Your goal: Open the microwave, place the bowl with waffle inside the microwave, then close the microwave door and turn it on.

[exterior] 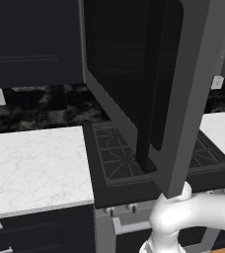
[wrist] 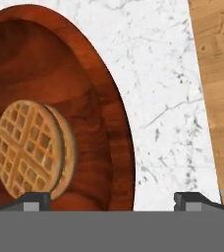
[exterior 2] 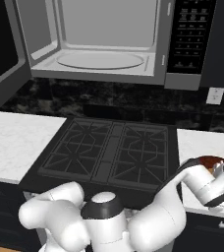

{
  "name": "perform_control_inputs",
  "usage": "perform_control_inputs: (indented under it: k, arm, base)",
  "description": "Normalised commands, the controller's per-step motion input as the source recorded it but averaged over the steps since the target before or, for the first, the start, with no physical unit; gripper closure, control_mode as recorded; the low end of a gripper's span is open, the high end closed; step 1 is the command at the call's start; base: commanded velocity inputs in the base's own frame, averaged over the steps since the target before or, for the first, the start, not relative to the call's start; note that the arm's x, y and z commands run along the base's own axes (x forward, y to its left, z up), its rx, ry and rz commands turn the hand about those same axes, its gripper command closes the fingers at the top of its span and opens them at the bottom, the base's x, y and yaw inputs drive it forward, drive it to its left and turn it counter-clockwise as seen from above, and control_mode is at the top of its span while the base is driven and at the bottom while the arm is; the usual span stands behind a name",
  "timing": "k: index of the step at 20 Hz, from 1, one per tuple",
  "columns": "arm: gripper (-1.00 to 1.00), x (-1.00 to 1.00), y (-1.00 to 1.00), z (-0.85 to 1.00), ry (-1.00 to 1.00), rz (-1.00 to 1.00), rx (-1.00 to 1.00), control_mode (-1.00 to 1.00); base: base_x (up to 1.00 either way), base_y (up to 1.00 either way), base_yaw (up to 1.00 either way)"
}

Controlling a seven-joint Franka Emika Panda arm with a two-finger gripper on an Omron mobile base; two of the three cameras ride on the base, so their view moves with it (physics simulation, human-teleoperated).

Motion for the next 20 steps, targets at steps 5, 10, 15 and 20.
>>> perform_control_inputs:
  k: [5, 10, 15, 20]
  arm:
    - [-1.0, 0.22, -0.07, -0.32, 0.0, 0.0, 0.0, -1.0]
    - [1.0, 0.07, 0.0, -0.32, -0.02, 0.0, -0.03, -1.0]
    - [1.0, 0.1, 0.0, -0.22, -0.01, 0.0, -0.02, -1.0]
    - [1.0, 0.08, 0.0, -0.07, -0.02, 0.0, 0.0, -1.0]
  base:
    - [0.0, 0.0, 0.0]
    - [0.0, 0.0, 0.0]
    - [0.0, 0.0, 0.0]
    - [0.0, 0.0, 0.0]
